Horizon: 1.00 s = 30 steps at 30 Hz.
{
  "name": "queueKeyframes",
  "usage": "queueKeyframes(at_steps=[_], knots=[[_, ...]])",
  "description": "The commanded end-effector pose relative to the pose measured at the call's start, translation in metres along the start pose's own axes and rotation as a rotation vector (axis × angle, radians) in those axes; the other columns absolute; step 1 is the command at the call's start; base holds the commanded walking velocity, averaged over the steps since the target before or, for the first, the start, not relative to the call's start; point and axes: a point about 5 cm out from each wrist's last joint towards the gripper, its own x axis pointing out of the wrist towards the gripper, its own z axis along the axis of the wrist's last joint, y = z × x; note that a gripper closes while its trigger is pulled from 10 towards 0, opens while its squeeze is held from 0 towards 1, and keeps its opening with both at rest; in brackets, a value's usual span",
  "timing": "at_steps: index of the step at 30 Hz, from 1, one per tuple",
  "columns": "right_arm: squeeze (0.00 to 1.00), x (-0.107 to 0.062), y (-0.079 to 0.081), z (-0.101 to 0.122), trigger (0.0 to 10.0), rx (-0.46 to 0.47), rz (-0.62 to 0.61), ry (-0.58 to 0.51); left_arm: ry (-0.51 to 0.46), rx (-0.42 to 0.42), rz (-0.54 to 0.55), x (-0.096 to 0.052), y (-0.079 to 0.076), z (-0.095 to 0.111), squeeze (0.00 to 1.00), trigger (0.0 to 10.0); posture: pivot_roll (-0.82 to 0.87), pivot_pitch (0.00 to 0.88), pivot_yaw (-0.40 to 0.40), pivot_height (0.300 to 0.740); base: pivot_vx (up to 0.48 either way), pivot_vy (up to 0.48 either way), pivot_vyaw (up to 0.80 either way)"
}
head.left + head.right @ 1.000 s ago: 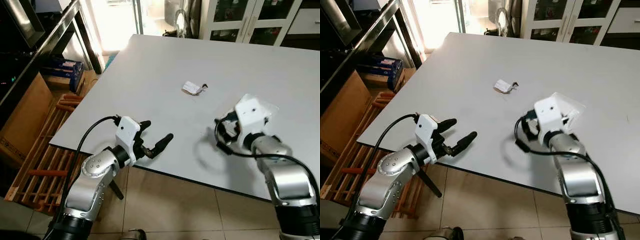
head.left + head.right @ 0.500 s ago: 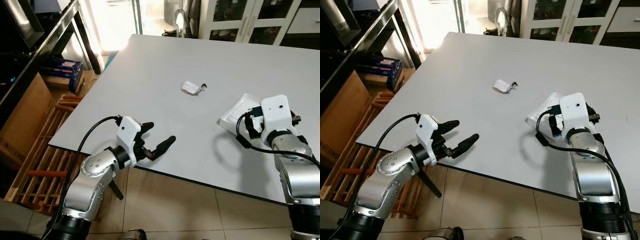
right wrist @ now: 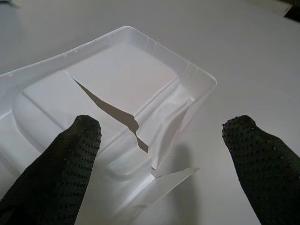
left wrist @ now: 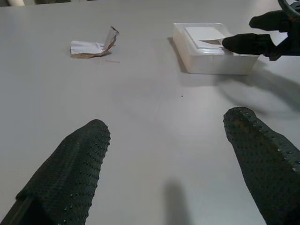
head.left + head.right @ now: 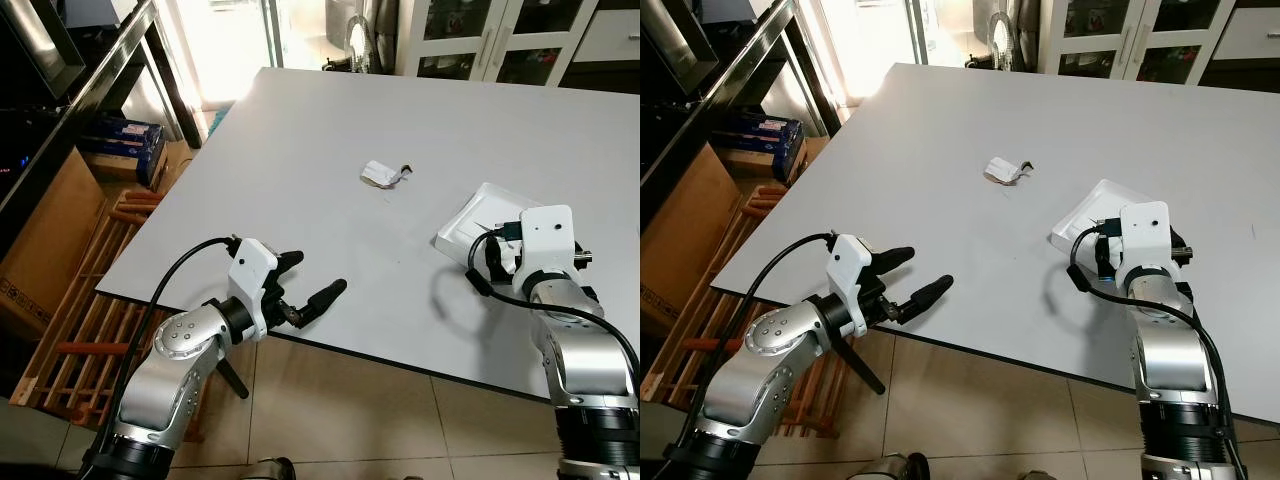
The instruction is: Picking trash to rubbish bin
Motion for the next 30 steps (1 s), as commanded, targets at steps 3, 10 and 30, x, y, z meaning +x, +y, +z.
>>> queueKeyframes(at_steps=[3, 10, 30], knots=[[0.00, 0.002, 0.016, -0.015, 10.0, 0.038, 0.077, 0.080, 0.013, 0.010, -0.017, -0.002, -0.002, 0.001, 0.00, 10.0, 0.01, 0.138, 0.108, 0.740, 0.000, 0.000, 0.00], [0.00, -0.001, 0.038, 0.002, 10.0, 0.079, 0.167, 0.029, 0.012, 0.013, -0.019, -0.001, -0.003, 0.002, 0.00, 10.0, 0.01, 0.137, 0.108, 0.740, 0.000, 0.000, 0.00], [0.00, -0.039, 0.065, 0.009, 10.0, 0.038, 0.320, -0.005, 0.020, 0.007, -0.038, 0.004, -0.007, -0.001, 0.00, 10.0, -0.02, 0.125, 0.102, 0.740, 0.000, 0.000, 0.00]])
